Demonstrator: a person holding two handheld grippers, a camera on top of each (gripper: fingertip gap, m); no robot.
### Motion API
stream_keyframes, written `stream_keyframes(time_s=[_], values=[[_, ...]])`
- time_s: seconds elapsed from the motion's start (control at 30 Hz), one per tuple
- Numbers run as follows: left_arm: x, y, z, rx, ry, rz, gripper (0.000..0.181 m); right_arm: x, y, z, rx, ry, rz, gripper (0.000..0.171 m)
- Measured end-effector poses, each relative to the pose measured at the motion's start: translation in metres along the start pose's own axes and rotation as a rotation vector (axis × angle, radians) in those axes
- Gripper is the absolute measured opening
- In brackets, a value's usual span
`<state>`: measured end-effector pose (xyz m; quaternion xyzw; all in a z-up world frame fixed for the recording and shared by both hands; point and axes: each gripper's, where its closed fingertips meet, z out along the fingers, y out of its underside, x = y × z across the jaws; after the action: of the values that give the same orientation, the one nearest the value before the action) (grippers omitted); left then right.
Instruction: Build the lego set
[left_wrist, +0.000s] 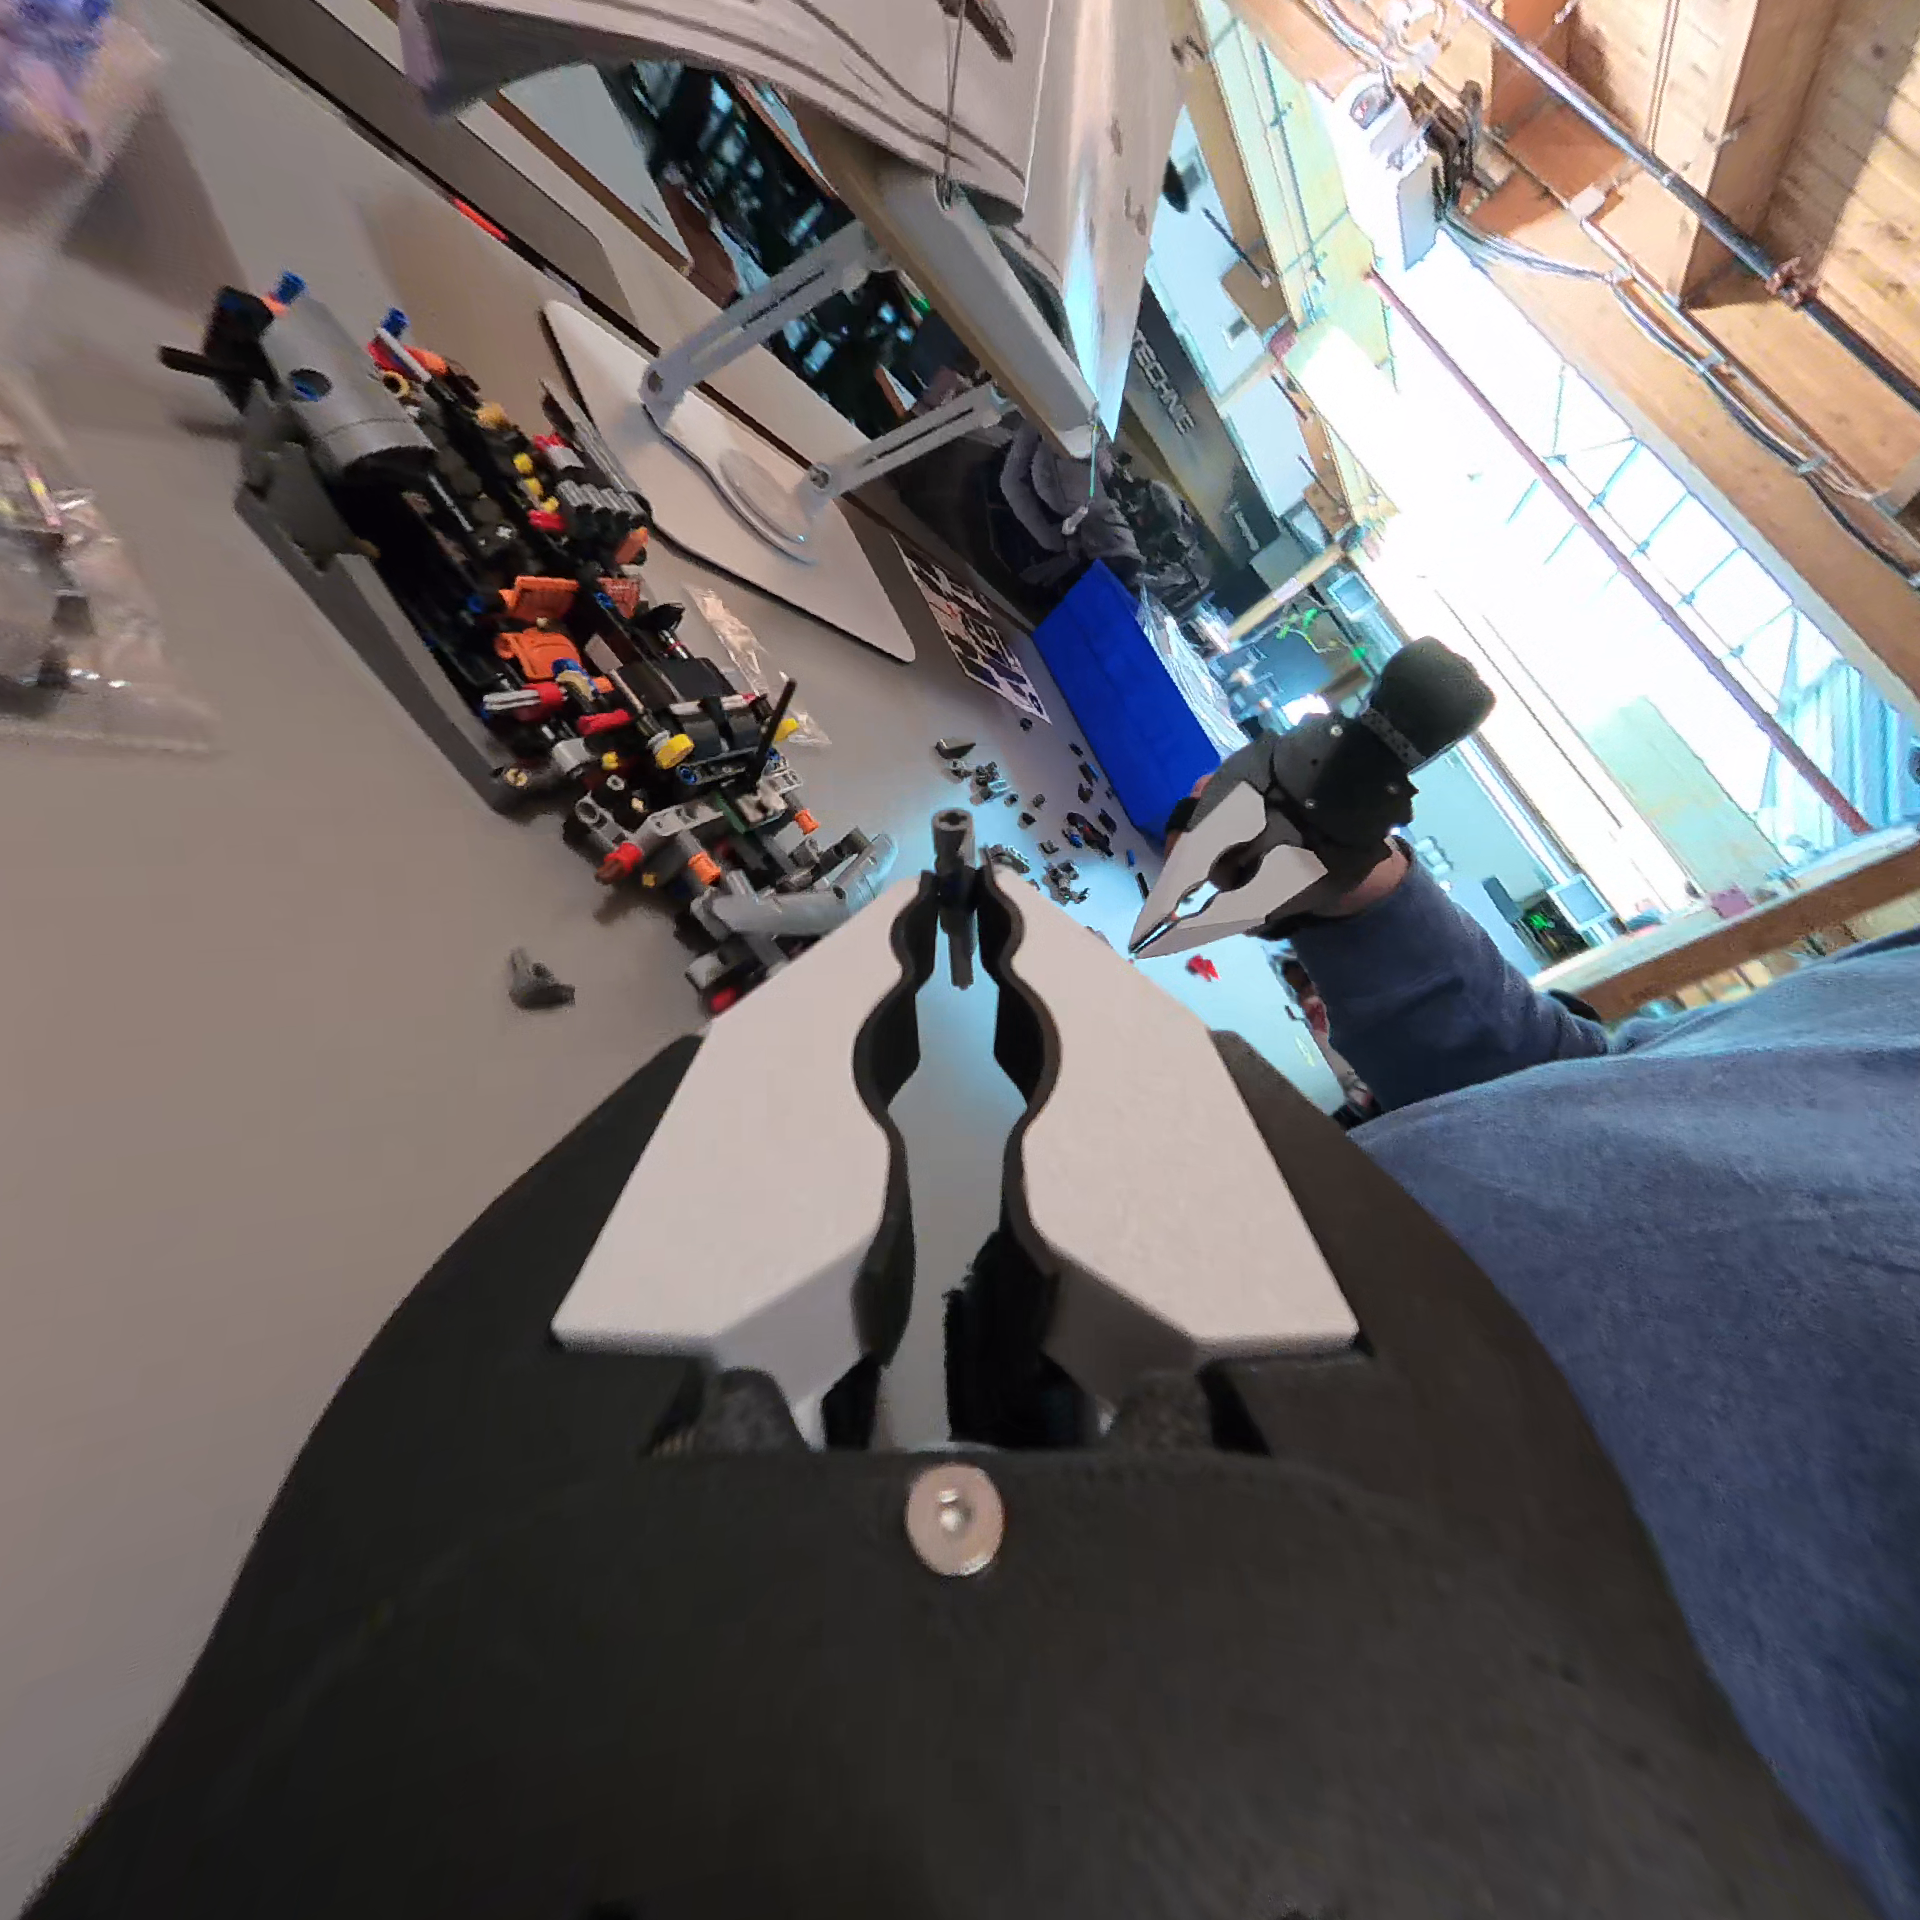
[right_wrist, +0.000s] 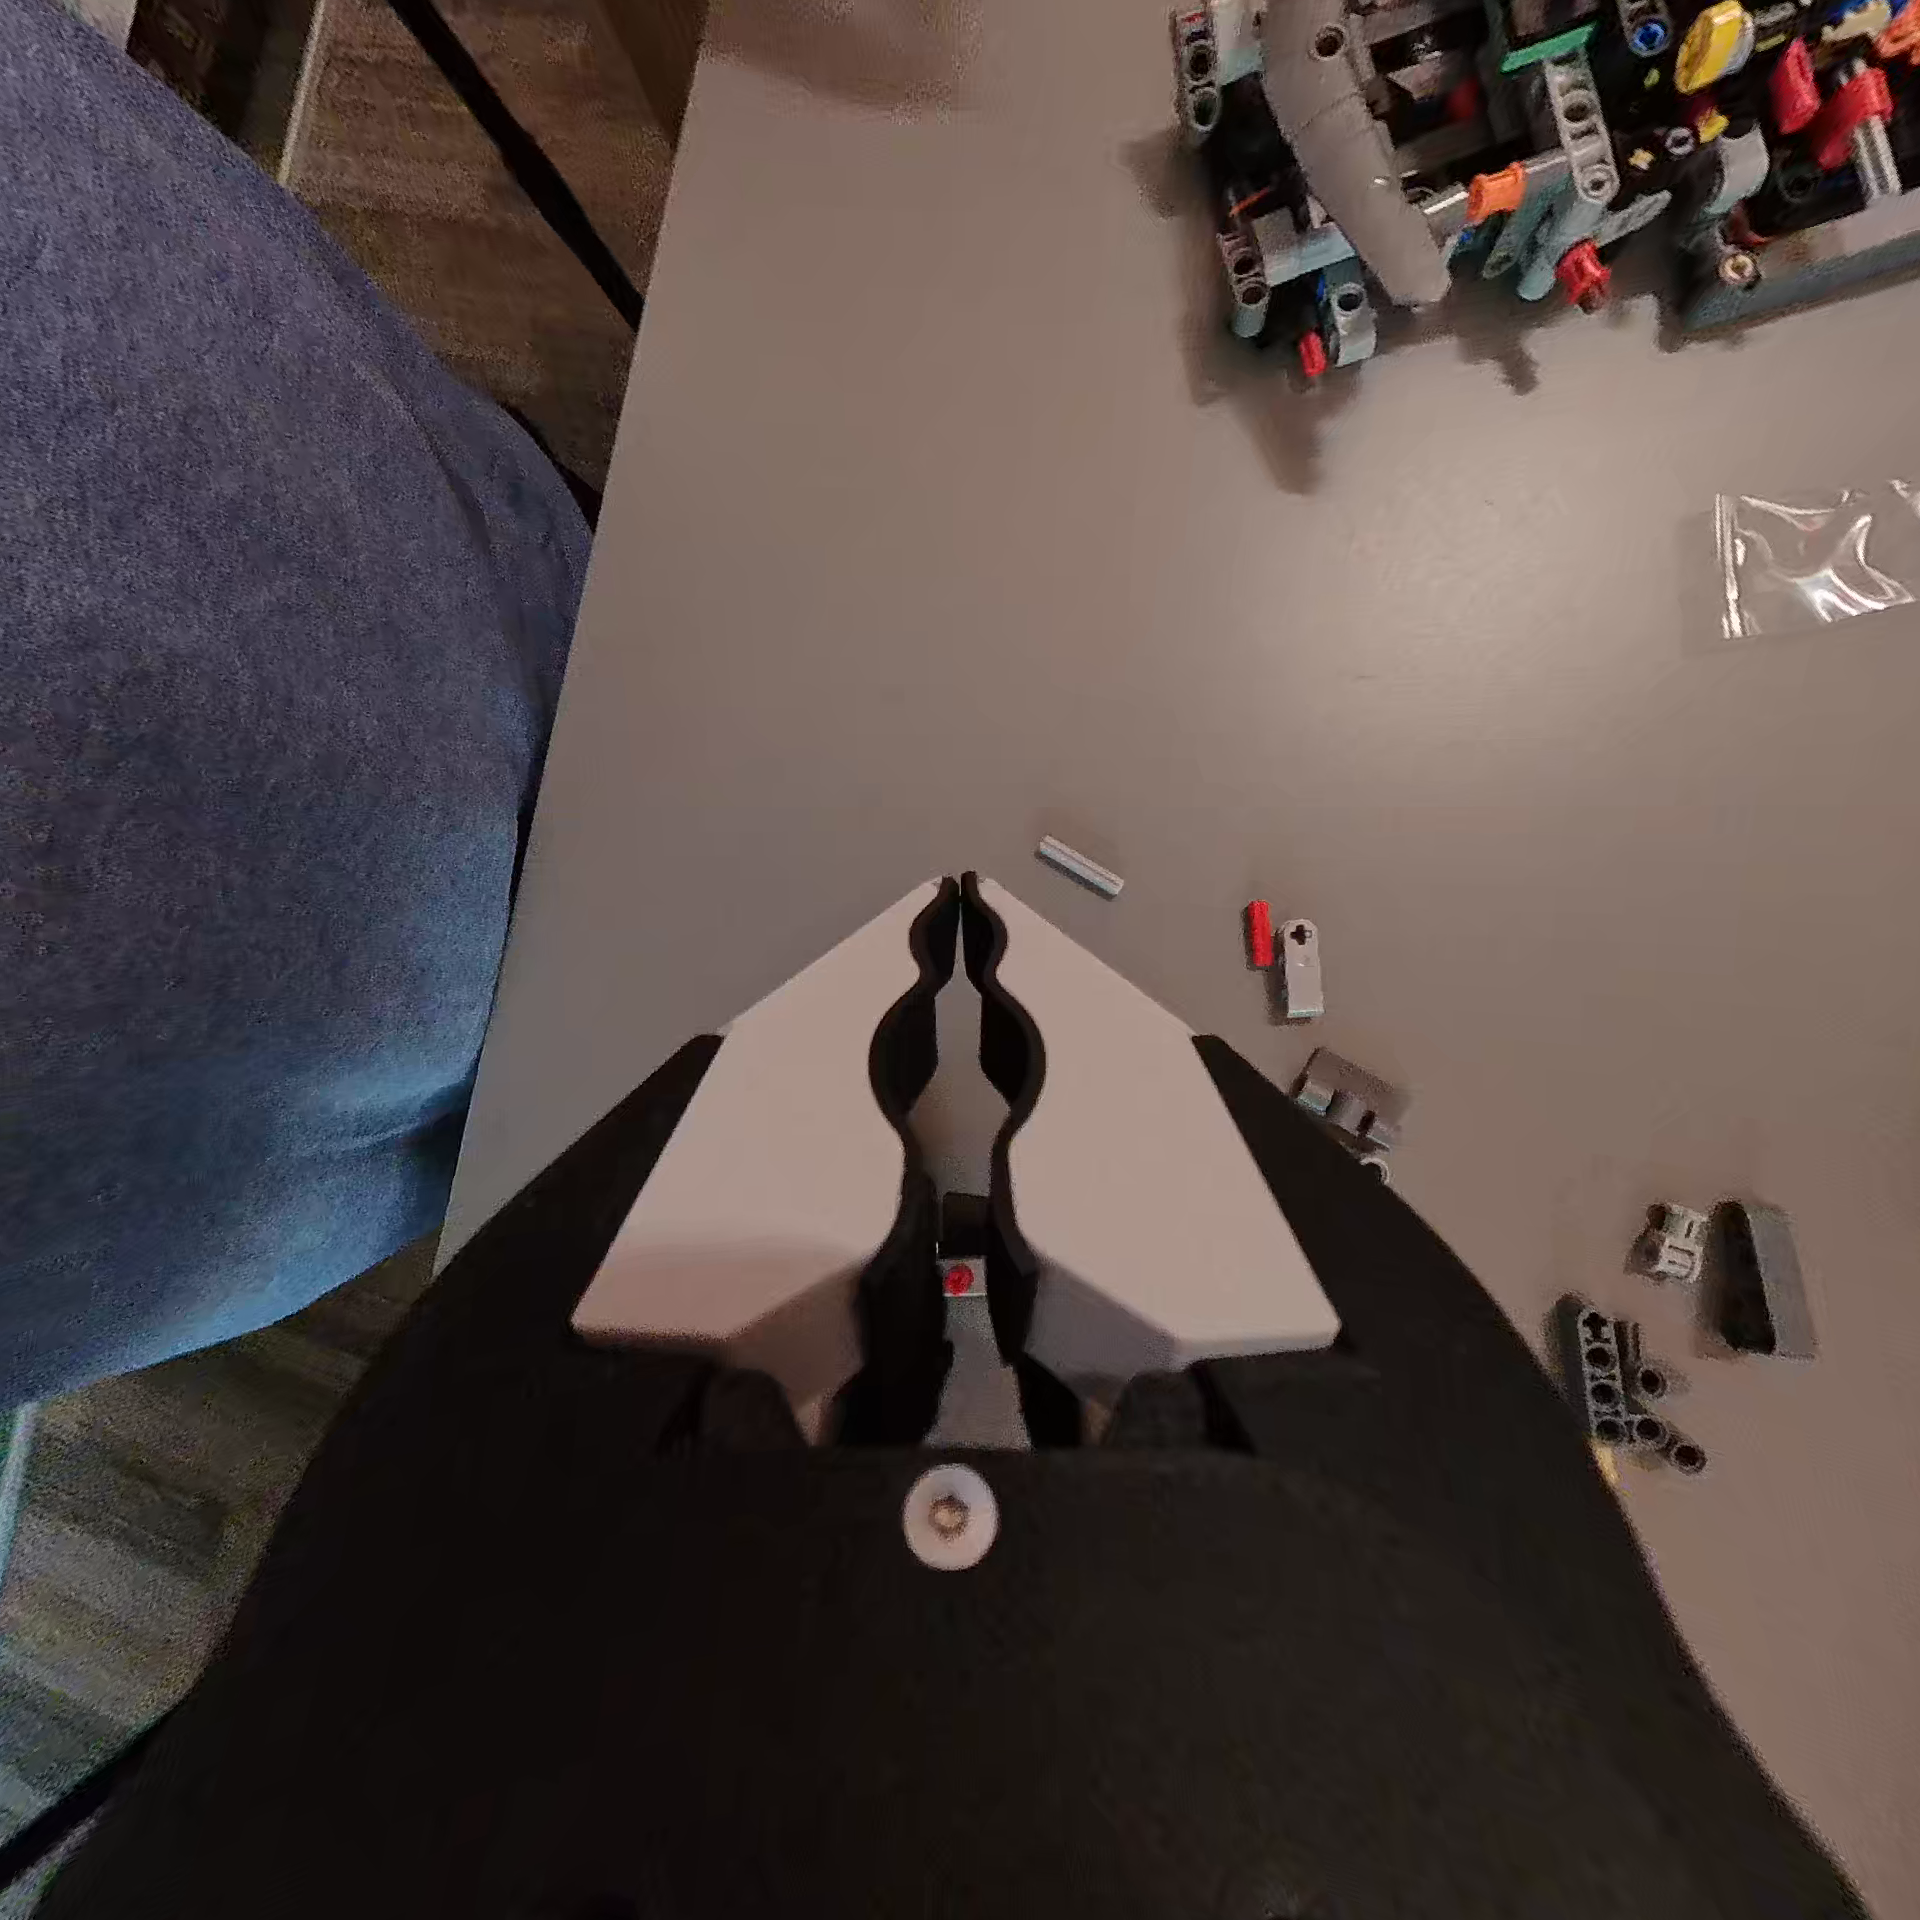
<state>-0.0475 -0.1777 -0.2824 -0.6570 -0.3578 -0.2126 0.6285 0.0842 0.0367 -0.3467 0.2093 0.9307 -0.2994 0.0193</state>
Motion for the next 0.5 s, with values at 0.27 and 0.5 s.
stream_keyframes(time_s=[0.27, 0.5], values=[[0.018, 0.034, -0.032, 0.070, -0.096, -0.011, 0.005, -0.022, -0.007, 0.007, -0.017, -0.047, -0.145, 0.003], [0.032, 0.058, -0.049, 0.073, -0.141, -0.030, 0.005, -0.040, -0.021, 0.015, 0.056, -0.054, -0.172, 0.015]])
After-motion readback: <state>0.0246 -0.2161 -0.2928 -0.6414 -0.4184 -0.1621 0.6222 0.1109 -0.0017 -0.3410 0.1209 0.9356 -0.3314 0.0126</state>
